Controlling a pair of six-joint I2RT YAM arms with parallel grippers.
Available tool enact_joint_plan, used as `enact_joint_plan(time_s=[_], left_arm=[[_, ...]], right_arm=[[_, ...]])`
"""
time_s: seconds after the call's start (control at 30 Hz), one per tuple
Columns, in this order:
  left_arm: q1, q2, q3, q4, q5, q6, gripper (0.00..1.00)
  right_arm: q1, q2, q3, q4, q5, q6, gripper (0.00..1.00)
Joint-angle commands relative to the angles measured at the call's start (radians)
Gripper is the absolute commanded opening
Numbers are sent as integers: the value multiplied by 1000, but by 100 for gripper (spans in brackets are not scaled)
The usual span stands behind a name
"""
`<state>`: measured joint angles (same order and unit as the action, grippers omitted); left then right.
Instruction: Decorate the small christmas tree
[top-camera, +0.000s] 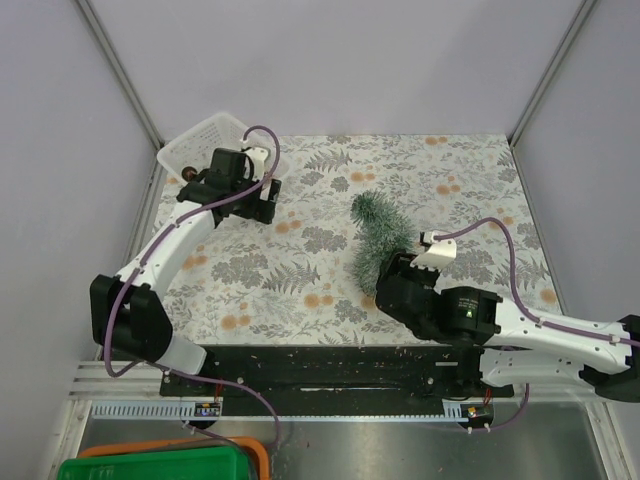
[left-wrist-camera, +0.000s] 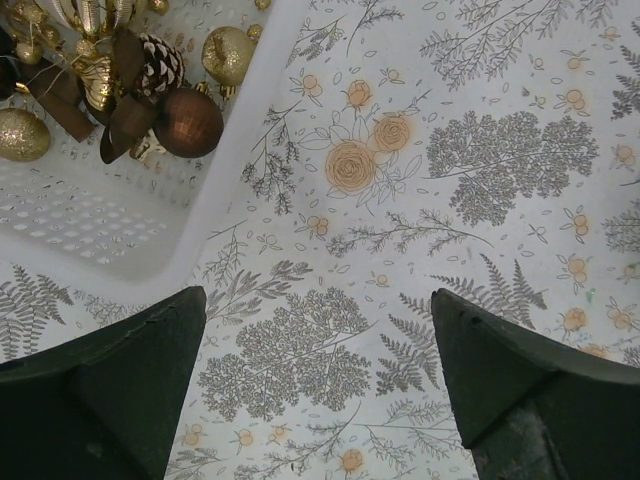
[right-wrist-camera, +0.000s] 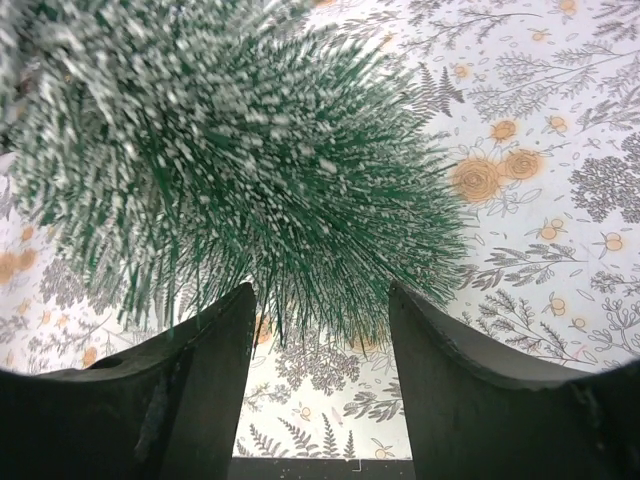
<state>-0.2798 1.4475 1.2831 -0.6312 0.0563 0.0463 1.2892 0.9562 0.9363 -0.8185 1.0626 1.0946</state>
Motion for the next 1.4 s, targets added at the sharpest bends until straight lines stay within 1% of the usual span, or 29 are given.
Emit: enact_joint_plan(time_s=[0.0, 0.1, 0.17, 0.23, 0.33, 0.43, 0.53, 0.6, 0.67, 0.83, 1.0, 1.07, 1.1, 1.17, 1.23, 1.27, 1.33, 1.37], left_arm=[[-27, 63, 59, 93, -136, -20, 99], [-35, 122, 90, 106, -194, -34, 99], [-36, 155, 110, 120, -243, -40, 99], [-38, 180, 120, 140, -268, -34, 95], [-39, 215, 133, 160, -277, -16, 89], [-39, 261, 147, 159, -286, 4, 80], [-39, 300, 153, 159, -279, 20, 69], [-38, 326, 160, 159, -273, 26, 60], [-38, 349, 174, 160, -286, 30, 54], [-33, 384, 188, 171, -314, 38, 53], [-33, 376, 173, 194, -312, 50, 53], [-32, 386, 177, 194, -319, 56, 51], [-33, 393, 176, 192, -320, 58, 45], [-35, 404, 174, 182, -303, 55, 28], [-38, 409, 179, 157, -248, 52, 11], [-39, 410, 185, 137, -204, 46, 6], [-50, 399, 179, 131, -136, 37, 6], [-59, 399, 180, 131, -131, 35, 6]], right_arm=[[44, -30, 33, 44, -9, -70, 64], [97, -68, 45, 65, -1, -105, 64], [139, -91, 53, 97, 2, -166, 63], [177, -97, 68, 116, 4, -200, 59], [234, -76, 122, 85, 14, -210, 58], [309, -42, 197, 3, 82, -188, 58], [361, -37, 278, -79, 148, -174, 58], [386, -54, 323, -97, 177, -193, 56], [398, -77, 363, -81, 191, -248, 56], [398, -125, 406, 63, 178, -467, 56], [397, -114, 472, 94, 169, -573, 57], [397, -117, 484, 99, 189, -602, 58], [397, -122, 489, 97, 204, -617, 57], [397, -137, 495, 107, 249, -648, 57], [398, -155, 498, 119, 316, -676, 57], [398, -162, 502, 130, 354, -694, 56], [398, -146, 530, 147, 442, -731, 55], [398, -133, 536, 148, 476, -749, 55]])
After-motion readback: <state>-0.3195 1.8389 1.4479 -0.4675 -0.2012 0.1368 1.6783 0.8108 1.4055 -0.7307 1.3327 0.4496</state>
